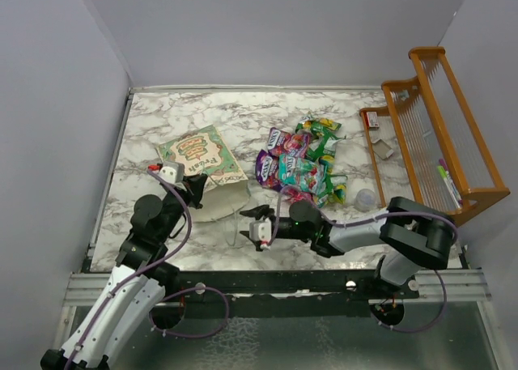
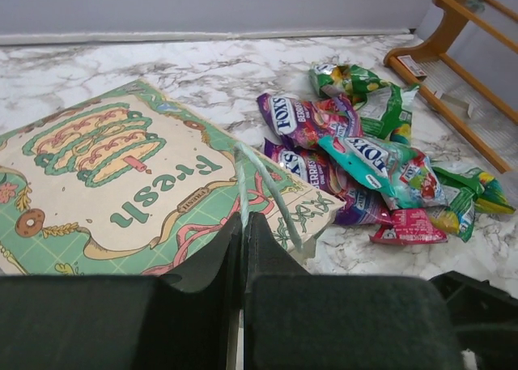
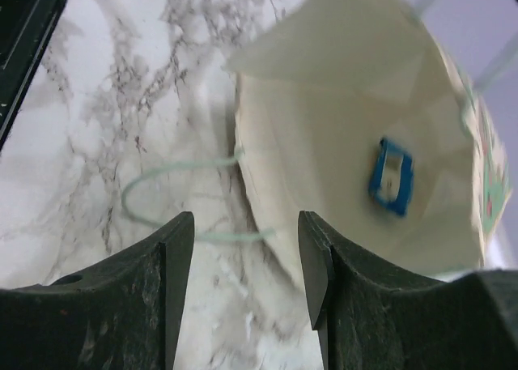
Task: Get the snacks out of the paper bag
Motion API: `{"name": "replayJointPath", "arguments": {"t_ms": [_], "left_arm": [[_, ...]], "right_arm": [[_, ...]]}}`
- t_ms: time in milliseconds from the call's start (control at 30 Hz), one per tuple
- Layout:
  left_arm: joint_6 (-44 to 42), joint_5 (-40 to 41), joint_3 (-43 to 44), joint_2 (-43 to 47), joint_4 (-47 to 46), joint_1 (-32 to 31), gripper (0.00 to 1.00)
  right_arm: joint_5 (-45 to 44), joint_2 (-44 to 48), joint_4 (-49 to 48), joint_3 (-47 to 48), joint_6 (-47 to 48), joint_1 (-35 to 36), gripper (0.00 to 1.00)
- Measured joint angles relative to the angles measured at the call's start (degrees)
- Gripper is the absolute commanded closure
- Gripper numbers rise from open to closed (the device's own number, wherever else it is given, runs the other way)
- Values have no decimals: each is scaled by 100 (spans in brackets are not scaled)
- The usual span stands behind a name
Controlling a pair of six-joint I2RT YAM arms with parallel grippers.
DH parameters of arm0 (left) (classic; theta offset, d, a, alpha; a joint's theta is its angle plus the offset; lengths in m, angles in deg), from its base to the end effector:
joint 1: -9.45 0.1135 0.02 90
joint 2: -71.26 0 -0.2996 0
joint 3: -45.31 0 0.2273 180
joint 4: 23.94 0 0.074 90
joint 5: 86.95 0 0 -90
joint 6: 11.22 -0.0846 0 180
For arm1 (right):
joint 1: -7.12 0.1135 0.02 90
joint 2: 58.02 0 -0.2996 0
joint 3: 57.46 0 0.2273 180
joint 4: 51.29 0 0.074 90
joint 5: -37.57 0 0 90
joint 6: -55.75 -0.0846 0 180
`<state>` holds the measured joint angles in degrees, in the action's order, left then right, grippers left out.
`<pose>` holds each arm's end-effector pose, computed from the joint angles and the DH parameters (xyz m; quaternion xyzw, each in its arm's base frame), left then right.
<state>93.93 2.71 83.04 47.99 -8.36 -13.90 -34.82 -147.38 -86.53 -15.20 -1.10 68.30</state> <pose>0.1131 -0.0494 0.2855 0.0531 0.7120 -0.2328 0.6603 0.1331 0.2951 0.2148 -0.6282 0.4509 0.2661 0.5755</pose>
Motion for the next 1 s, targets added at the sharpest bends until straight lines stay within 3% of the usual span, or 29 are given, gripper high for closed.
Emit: {"name": "replayJointPath", "arguments": {"t_ms": [267,467,733,1000], "left_arm": [[-302,-413,4,-85,-221,2,100],[-337,-719,4,-129,-369,2,100],[-330,-1045,4,-142,-501,15,100],[-330,-1213,4,-149,-520,52,100]], "right_arm": [[-354,-1556,-332,1513,2070,417,59],[-1357,-3029,-789,2402,3008,409,56],[-2299,-4074,-737,3630,3427,295,50],[-2170,-4319,-562,4065,3565,-105,45]]}}
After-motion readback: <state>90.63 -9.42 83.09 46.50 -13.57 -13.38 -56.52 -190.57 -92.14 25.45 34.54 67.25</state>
